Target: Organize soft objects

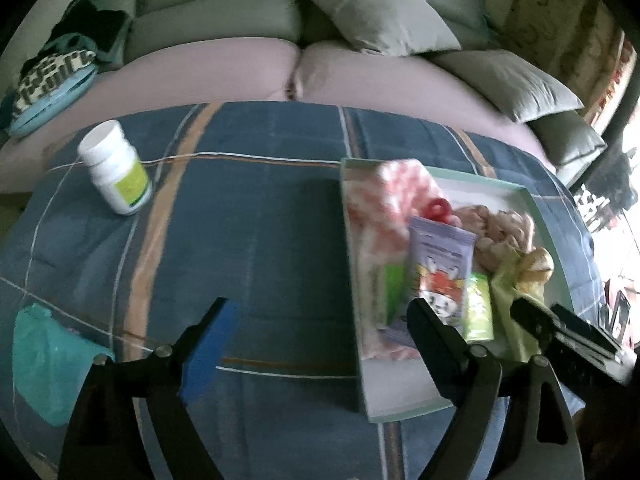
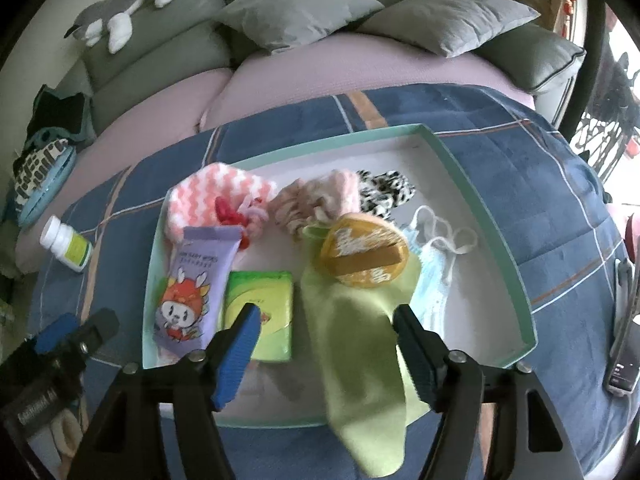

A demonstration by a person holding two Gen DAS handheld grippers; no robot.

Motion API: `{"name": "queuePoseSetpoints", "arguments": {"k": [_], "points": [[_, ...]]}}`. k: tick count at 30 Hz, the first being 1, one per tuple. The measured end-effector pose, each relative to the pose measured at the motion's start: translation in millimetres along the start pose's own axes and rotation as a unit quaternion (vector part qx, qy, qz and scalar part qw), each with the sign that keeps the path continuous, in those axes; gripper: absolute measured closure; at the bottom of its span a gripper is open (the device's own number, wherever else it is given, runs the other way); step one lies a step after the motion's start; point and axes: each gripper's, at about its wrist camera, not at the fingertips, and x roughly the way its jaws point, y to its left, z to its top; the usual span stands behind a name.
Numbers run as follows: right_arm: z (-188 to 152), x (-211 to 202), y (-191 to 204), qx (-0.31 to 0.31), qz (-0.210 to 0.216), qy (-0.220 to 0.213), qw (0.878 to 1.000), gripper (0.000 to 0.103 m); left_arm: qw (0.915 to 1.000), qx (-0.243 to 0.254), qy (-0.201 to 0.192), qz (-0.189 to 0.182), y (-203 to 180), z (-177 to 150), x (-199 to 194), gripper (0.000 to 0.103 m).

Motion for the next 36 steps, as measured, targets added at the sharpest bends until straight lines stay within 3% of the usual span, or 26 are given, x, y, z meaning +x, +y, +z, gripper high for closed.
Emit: {"name": "queuePoseSetpoints", "arguments": {"k": [6, 8, 11, 14, 36], "points": [[-14, -5, 9, -0.016, 0.0, 0.003, 1.0, 0.019, 0.9997, -0.02, -0.003, 0.016, 17, -7, -4, 0.013], [-18, -6, 11, -0.018, -0.002, 0.004, 1.0, 0.019, 0.9995, -0.023, -0.006, 0.02, 21, -9, -6, 0.002], [-23, -9, 12, -0.02, 0.0, 0.002, 1.0, 0.018, 0.9991, -0.027, -0.018, 0.028, 25, -13, -12, 0.0], [-26, -14, 13, -0.02, 0.002, -0.005, 1.0, 0.001, 0.9989, -0.027, -0.02, 0.032, 28, -17, -14, 0.0], [-63, -39, 20, -0.032, 0.012, -0.003, 0.999, 0.0, 0.9975, -0.021, -0.013, 0.067, 40, -61, -42, 0.0]]}}
